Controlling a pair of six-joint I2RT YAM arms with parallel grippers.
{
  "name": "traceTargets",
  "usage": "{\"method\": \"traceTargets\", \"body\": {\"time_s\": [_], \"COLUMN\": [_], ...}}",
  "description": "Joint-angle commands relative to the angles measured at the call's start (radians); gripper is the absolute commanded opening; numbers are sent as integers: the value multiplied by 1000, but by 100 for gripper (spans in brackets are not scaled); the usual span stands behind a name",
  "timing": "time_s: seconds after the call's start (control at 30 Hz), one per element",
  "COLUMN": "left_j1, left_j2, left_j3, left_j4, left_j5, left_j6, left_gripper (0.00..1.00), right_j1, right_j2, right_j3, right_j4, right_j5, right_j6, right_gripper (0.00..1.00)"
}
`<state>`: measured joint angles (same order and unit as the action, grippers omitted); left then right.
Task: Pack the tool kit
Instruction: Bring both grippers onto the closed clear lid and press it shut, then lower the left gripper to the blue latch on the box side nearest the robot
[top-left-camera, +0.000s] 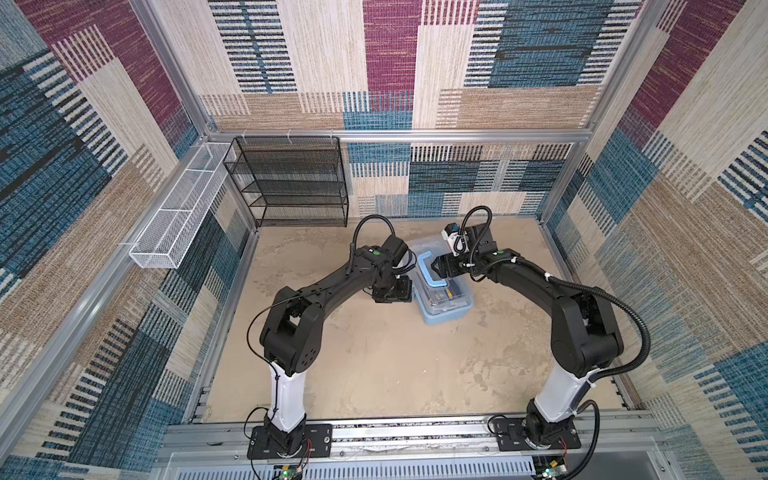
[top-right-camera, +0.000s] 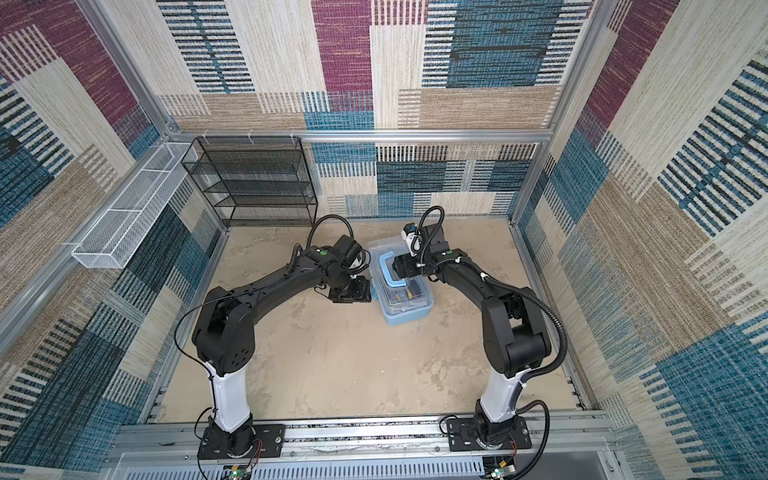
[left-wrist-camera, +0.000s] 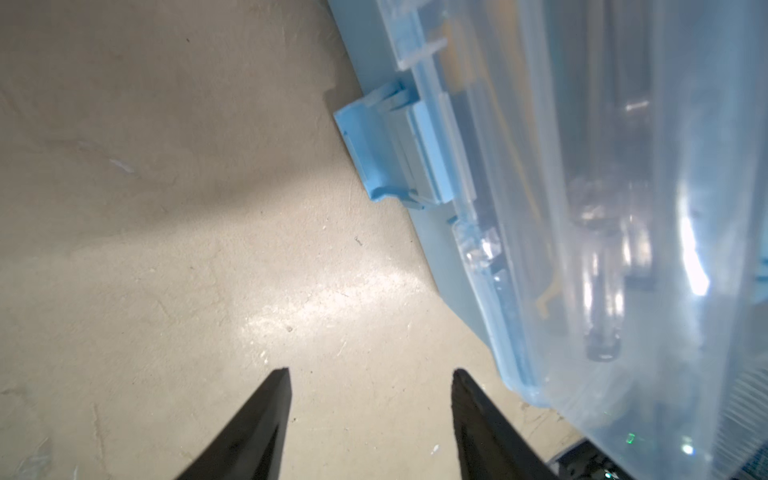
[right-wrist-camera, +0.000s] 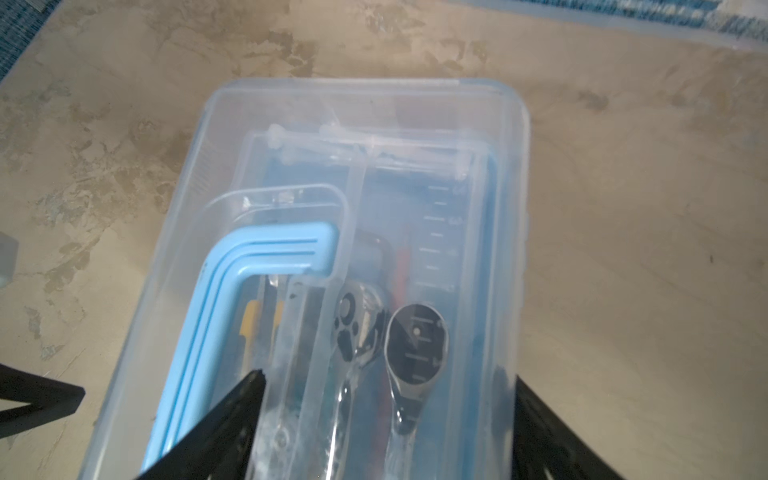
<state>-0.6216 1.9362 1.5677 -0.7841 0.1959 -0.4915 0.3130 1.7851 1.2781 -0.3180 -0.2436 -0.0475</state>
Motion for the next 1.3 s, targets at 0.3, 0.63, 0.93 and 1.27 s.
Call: {"method": "traceTargets", "body": {"time_s": [0.3,0.63,0.93,1.27], "left_j1": [0,-15,-61,-132], "left_j2": [-127,-190,-219,-206], "left_j3": [-293,-533,-660,-747], "left_j4": [389,645,800,928], "left_j5": [-61,-96,-174,-240], "left_j6": [60,54,111,109], "left_gripper": [77,85,87,91], "right_j1": [6,7,7,7], "right_j2": [-51,-69,-107,-129], "right_j3": [-134,-170,-241,-262], "right_j4": [-27,9,51,33], "right_j5": [-4,18,32,42], "right_j6": [-99,-19,-16,12], "right_gripper": [82,81,81,80]}}
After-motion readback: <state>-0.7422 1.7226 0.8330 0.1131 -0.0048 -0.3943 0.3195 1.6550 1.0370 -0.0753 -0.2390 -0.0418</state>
